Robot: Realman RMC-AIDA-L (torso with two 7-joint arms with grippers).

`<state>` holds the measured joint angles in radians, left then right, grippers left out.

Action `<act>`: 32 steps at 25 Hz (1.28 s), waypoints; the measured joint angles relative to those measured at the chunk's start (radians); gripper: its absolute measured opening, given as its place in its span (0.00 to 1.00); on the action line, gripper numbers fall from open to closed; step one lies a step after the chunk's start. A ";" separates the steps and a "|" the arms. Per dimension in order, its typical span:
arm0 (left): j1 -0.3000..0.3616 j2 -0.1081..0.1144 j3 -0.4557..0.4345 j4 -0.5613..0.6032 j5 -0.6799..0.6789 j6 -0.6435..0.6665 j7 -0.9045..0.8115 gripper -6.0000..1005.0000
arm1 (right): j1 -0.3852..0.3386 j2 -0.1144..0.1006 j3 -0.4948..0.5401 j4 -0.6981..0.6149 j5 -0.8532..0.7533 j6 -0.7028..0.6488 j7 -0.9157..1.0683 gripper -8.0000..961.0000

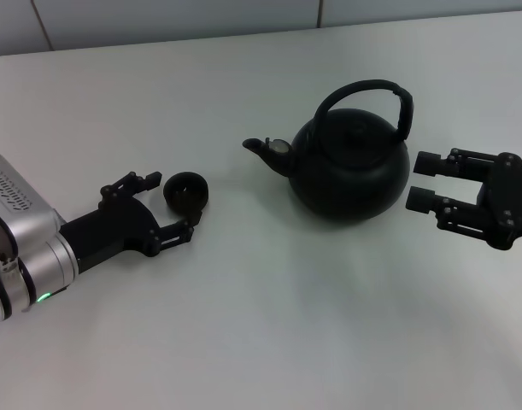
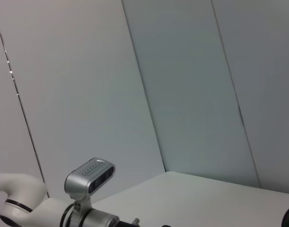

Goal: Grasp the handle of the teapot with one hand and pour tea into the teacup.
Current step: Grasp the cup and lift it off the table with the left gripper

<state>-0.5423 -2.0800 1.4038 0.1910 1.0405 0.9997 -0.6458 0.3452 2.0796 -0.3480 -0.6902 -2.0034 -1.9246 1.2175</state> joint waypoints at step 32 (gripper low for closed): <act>-0.020 0.000 0.026 0.001 -0.001 -0.034 0.000 0.86 | -0.002 0.000 0.009 0.000 0.002 -0.010 0.008 0.58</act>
<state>-0.5622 -2.0800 1.4296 0.1917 1.0399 0.9655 -0.6458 0.3435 2.0800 -0.3390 -0.6903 -2.0017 -1.9344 1.2257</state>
